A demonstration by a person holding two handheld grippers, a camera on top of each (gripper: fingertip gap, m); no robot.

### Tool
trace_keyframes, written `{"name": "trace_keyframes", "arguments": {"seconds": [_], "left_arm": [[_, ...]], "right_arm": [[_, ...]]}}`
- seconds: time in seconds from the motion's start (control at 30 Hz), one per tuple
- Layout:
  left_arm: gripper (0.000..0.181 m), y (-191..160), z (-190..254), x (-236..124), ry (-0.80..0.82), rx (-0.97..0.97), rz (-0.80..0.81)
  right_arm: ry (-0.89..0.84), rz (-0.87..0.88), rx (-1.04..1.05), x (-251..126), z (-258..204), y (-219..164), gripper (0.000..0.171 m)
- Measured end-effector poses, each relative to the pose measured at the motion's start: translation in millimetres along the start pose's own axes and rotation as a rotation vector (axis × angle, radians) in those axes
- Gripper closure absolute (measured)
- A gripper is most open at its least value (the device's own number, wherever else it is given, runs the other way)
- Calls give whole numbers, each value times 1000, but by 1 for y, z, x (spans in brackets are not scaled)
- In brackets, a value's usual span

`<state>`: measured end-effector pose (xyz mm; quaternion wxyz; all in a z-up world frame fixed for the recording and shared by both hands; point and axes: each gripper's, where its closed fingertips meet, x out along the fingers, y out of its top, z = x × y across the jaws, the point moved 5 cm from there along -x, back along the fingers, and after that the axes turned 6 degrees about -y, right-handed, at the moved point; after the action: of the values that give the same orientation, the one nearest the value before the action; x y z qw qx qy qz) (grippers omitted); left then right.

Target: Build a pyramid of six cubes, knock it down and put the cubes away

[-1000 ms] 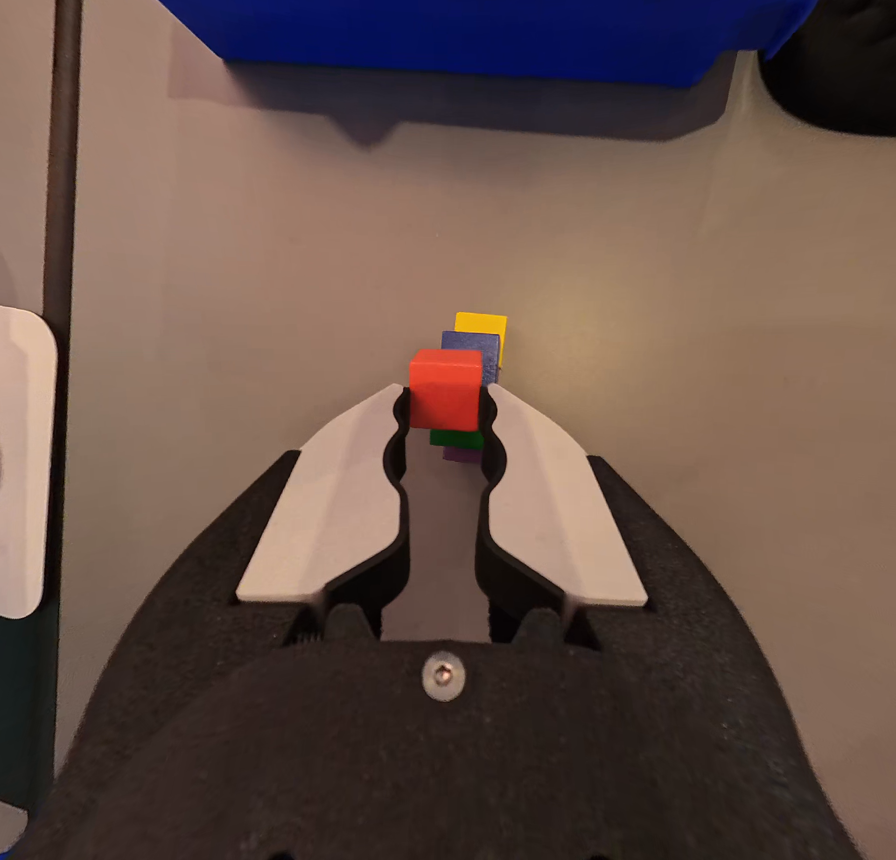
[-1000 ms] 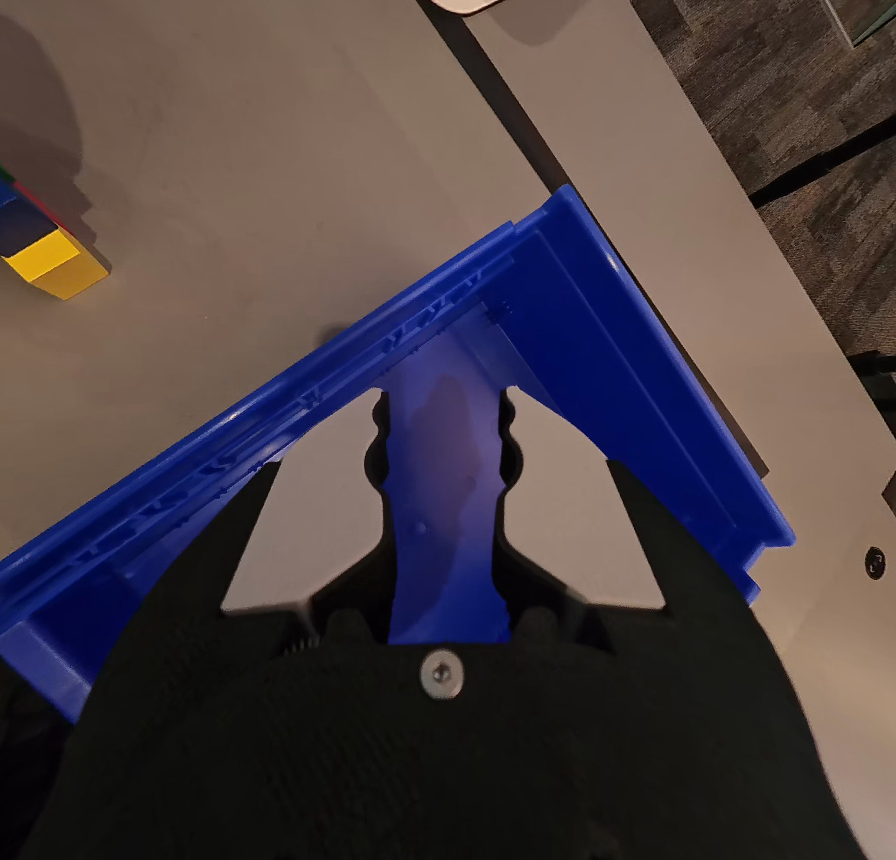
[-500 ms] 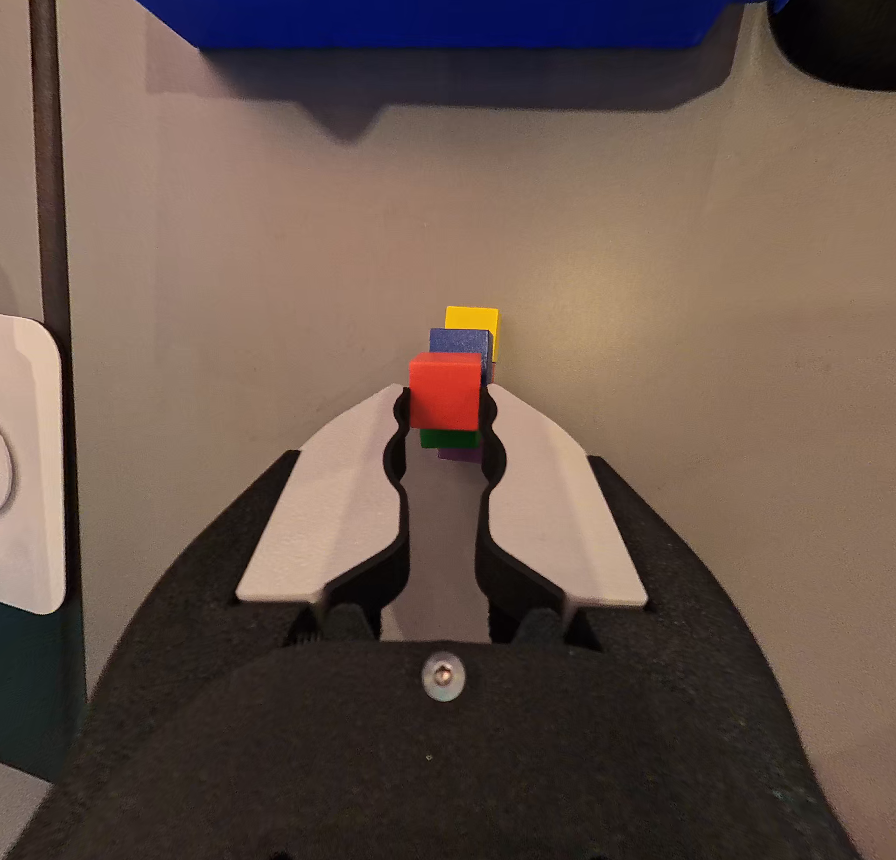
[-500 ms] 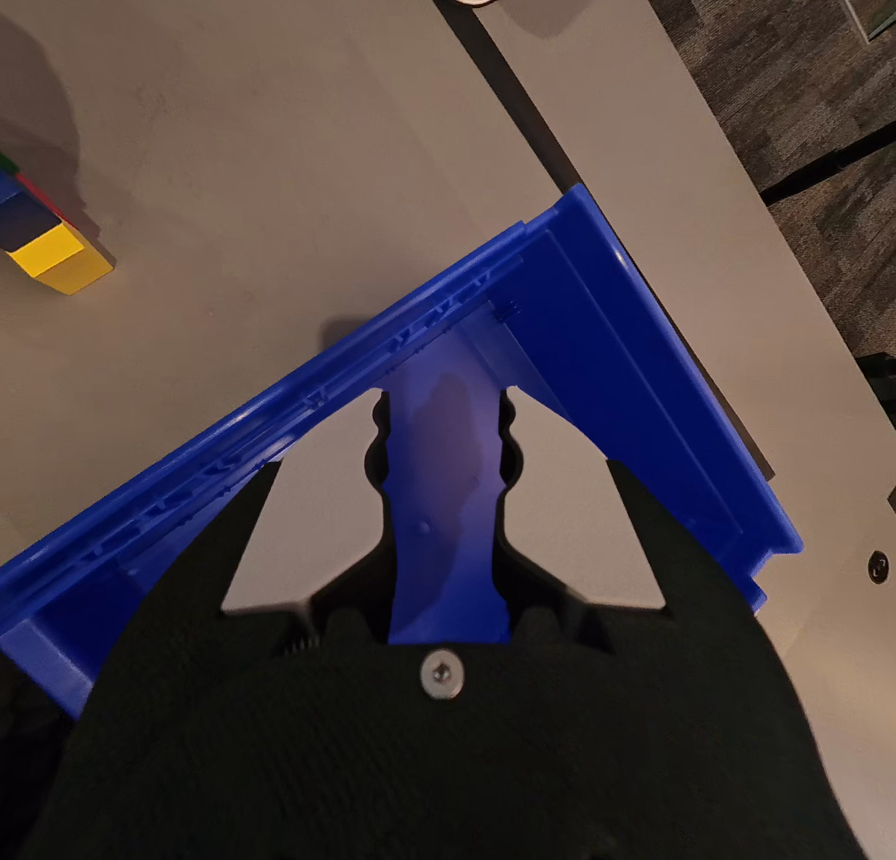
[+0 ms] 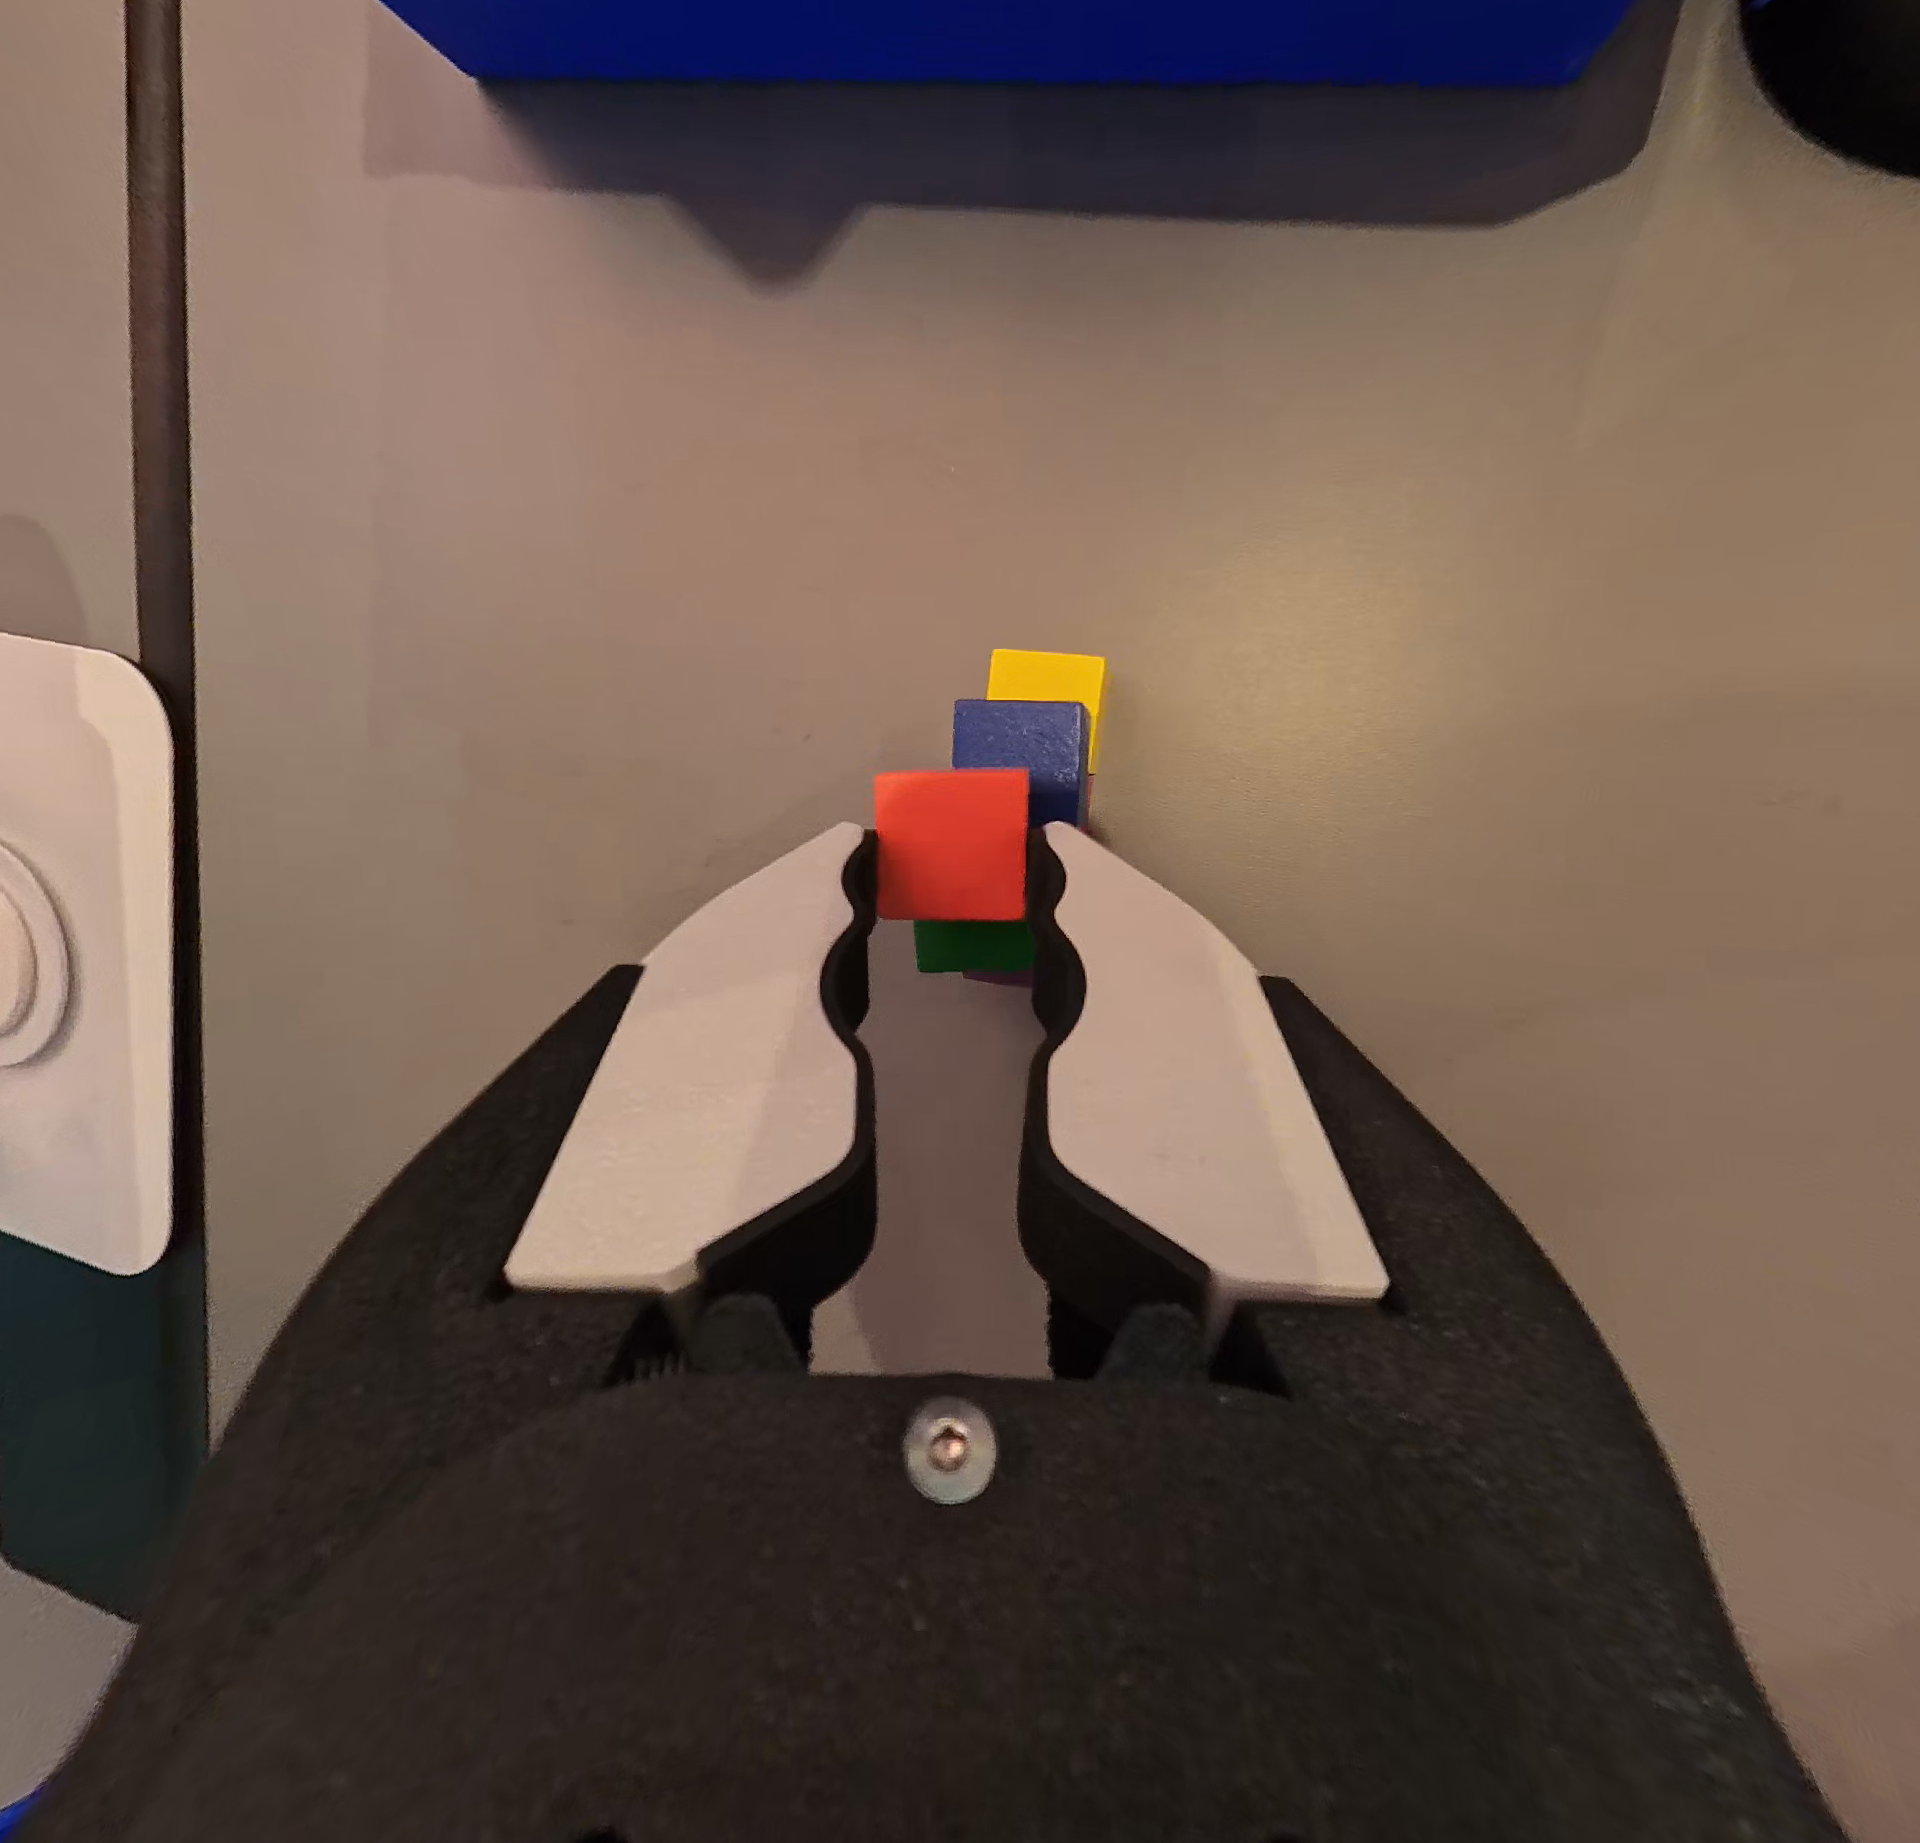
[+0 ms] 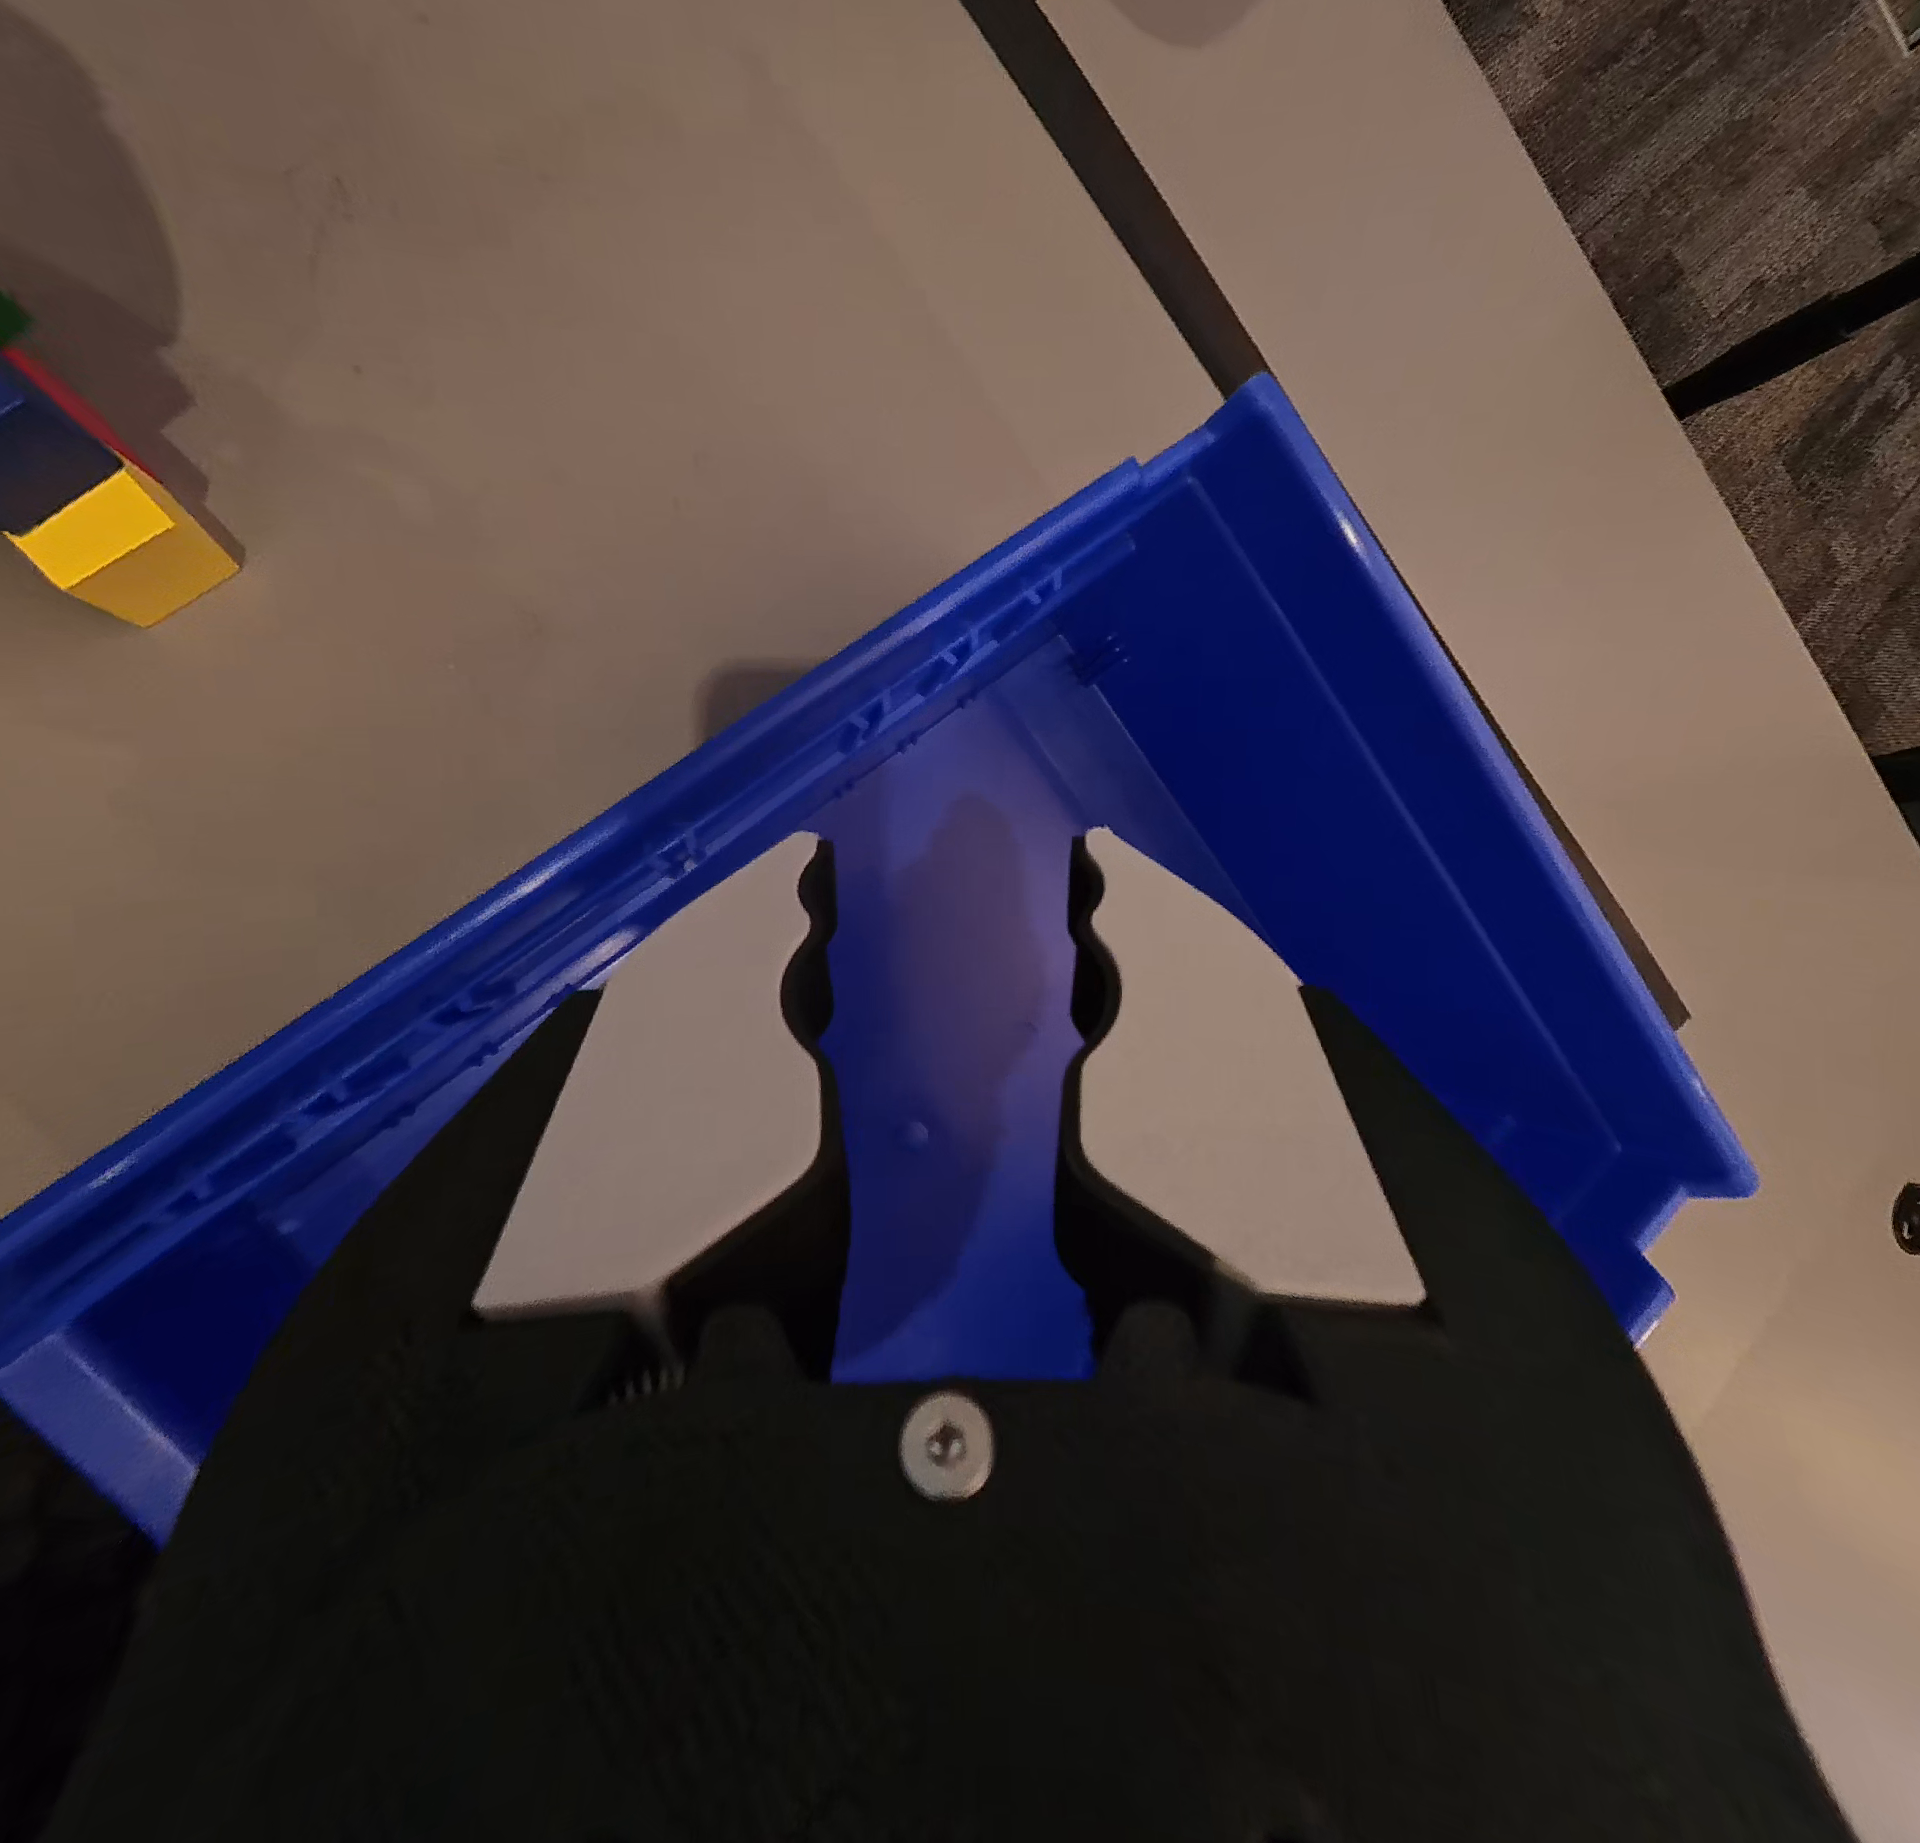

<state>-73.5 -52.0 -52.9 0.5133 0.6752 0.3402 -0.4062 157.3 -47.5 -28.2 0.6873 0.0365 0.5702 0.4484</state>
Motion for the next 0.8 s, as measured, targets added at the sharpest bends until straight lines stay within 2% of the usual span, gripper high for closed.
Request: {"name": "trace_keyframes", "arguments": {"seconds": [0.3, 0.47, 0.8], "left_arm": [[154, 0, -2, -1, 4, 5, 9], [154, 0, -9, -13, 20, -30, 62], [154, -24, -15, -35, -13, -81, 63]], "right_arm": [[0, -3, -1, 0, 0, 0, 127], [0, -1, -1, 0, 0, -1, 127], [0, 7, 10, -2, 2, -3, 126]]}}
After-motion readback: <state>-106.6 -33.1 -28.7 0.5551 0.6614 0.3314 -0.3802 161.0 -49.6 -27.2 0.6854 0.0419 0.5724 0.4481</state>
